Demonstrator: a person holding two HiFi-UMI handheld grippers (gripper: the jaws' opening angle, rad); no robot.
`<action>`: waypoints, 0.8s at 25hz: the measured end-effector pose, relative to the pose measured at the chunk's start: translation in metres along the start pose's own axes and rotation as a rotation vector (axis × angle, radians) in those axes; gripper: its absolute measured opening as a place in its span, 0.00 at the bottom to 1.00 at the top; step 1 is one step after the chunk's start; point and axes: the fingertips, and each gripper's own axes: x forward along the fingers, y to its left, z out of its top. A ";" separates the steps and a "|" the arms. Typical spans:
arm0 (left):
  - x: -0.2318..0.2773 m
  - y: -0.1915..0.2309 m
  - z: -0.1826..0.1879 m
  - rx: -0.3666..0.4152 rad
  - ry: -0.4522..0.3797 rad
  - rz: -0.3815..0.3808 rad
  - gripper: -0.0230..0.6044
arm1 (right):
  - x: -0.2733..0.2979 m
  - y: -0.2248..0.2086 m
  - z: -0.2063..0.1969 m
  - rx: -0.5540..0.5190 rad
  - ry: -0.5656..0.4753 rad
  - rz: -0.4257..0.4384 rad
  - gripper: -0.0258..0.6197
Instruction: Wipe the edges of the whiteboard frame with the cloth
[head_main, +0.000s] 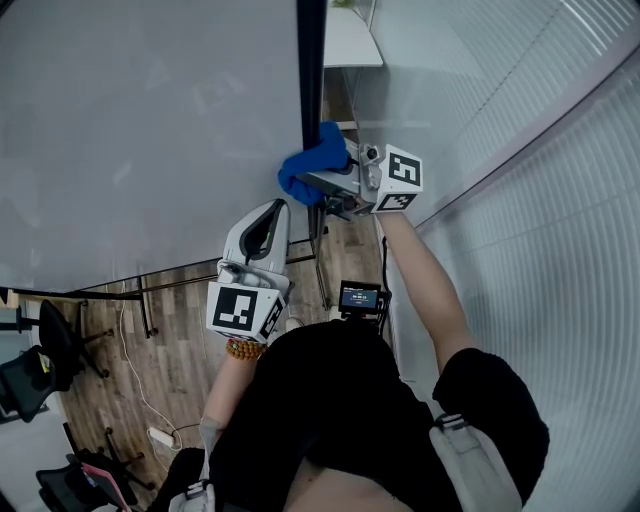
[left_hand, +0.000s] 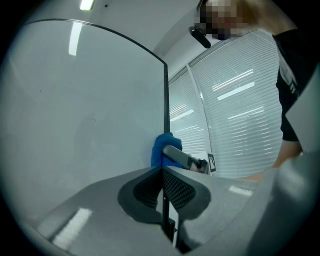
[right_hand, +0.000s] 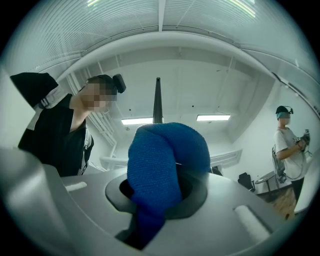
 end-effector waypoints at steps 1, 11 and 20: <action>0.000 0.000 0.000 -0.001 0.001 0.002 0.04 | -0.001 -0.001 -0.001 0.002 0.005 0.002 0.19; 0.001 0.008 -0.001 -0.001 0.010 0.023 0.04 | -0.011 -0.006 -0.022 0.032 0.025 0.017 0.19; -0.001 0.015 0.003 -0.004 0.017 0.036 0.04 | -0.017 -0.009 -0.048 -0.001 0.148 -0.003 0.19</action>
